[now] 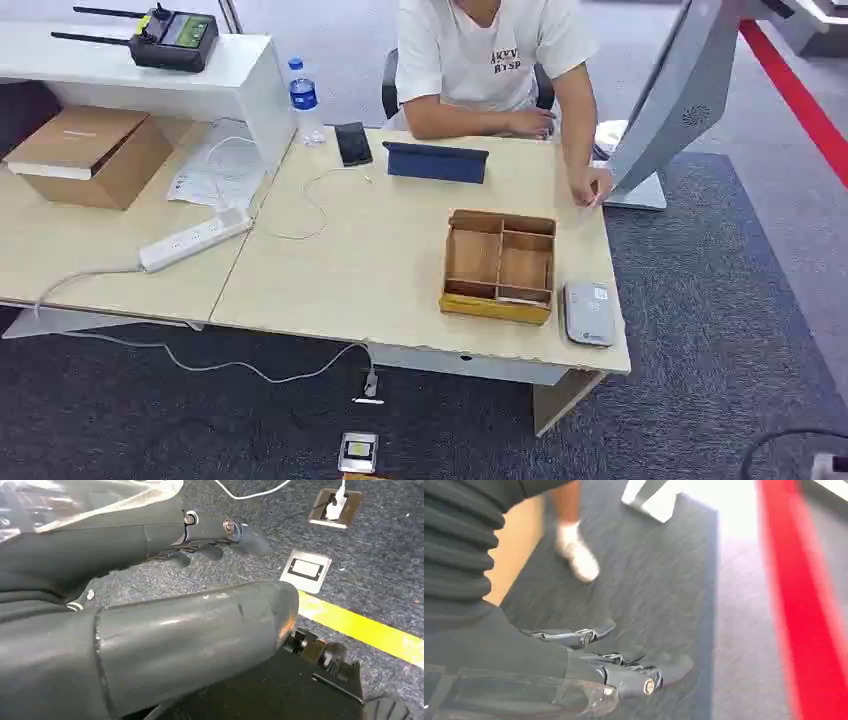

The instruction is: Pass the card to the sensor for recognition and then transmit it.

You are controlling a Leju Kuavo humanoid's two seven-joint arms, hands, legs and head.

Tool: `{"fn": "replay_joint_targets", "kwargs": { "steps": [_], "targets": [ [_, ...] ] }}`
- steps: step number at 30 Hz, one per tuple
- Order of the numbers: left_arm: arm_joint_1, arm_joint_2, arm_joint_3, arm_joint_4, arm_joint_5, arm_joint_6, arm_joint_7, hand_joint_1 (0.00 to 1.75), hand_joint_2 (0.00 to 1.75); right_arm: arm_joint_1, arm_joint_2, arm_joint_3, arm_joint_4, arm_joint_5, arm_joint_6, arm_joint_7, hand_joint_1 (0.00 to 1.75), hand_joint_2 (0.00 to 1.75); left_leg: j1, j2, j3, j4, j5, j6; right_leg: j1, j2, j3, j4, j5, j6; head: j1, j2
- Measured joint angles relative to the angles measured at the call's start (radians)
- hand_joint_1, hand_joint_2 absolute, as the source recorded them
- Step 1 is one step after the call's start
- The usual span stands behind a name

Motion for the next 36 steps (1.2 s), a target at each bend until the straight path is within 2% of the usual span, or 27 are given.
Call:
{"fn": "replay_joint_targets", "kwargs": {
  "steps": [3, 7, 10, 14, 18, 20, 24, 29, 36],
  "targets": [
    [-0.001, 0.000, -0.001, 0.000, 0.000, 0.002, -0.003, 0.00, 0.00, -0.015, 0.011, 0.110, -0.148, -0.012, -0.054, -0.007, 0.00, 1.75, 0.000, 0.000, -0.001, 0.000, 0.000, 0.000, 0.000, 0.001, 0.000, 0.001, 0.000, 0.000, 0.000, 0.000],
    [-0.002, 0.000, -0.003, 0.000, -0.008, 0.002, -0.012, 0.00, 0.00, -0.055, 0.027, 0.279, -0.342, 0.096, -0.065, -0.023, 0.00, 1.75, 0.000, 0.001, -0.001, 0.000, 0.001, -0.001, 0.000, 0.001, -0.002, 0.002, 0.000, 0.000, 0.000, 0.000],
    [-0.002, 0.001, -0.009, 0.000, -0.016, 0.000, -0.022, 0.00, 0.00, -0.109, 0.039, 0.415, -0.460, 0.234, -0.037, -0.024, 0.00, 1.75, 0.000, 0.001, -0.002, 0.000, 0.002, -0.002, 0.000, 0.000, -0.002, 0.003, 0.001, -0.001, 0.000, 0.000],
    [-0.002, 0.003, -0.010, 0.000, -0.022, -0.002, -0.045, 0.00, 0.00, -0.197, 0.063, 0.559, -0.524, 0.423, 0.021, -0.047, 0.00, 1.75, 0.001, -0.001, -0.003, 0.000, 0.003, -0.002, 0.001, -0.001, -0.002, 0.003, 0.001, -0.002, 0.000, 0.000],
    [-0.002, 0.007, -0.017, 0.000, -0.030, 0.001, -0.064, 0.00, 0.00, -0.306, 0.103, 0.700, -0.509, 0.634, 0.044, -0.098, 0.00, 1.75, 0.001, -0.001, -0.005, 0.000, 0.004, -0.002, 0.001, -0.001, -0.005, 0.005, 0.002, -0.002, 0.000, 0.000],
    [-0.003, 0.009, -0.024, 0.000, -0.033, 0.001, -0.072, 0.00, 0.00, -0.386, 0.136, 0.776, -0.449, 0.748, 0.049, -0.124, 0.00, 1.75, 0.001, 0.000, -0.005, 0.000, 0.004, -0.003, 0.001, 0.000, -0.007, 0.005, 0.002, -0.003, 0.000, 0.000],
    [-0.004, 0.011, -0.035, 0.000, -0.034, 0.001, -0.081, 0.00, 0.00, -0.498, 0.184, 0.909, -0.328, 0.907, 0.050, -0.126, 0.00, 1.75, 0.001, -0.004, -0.006, 0.000, 0.005, -0.003, 0.001, -0.004, -0.007, 0.005, 0.002, -0.003, 0.000, 0.000],
    [-0.004, 0.015, -0.043, 0.000, -0.031, -0.002, -0.091, 0.00, 0.00, -0.573, 0.246, 1.053, -0.183, 1.071, 0.062, -0.071, 0.00, 1.75, 0.002, -0.003, -0.006, 0.000, 0.006, -0.003, 0.001, -0.004, -0.008, 0.005, 0.002, -0.003, 0.000, 0.000],
    [-0.003, 0.016, -0.056, 0.000, -0.033, -0.005, -0.092, 0.00, 0.00, -0.600, 0.298, 1.202, -0.044, 1.180, 0.086, 0.006, 0.00, 1.75, 0.001, -0.003, -0.007, 0.000, 0.006, -0.003, 0.001, -0.004, -0.008, 0.005, 0.002, -0.003, 0.000, 0.000]
  ]
}}
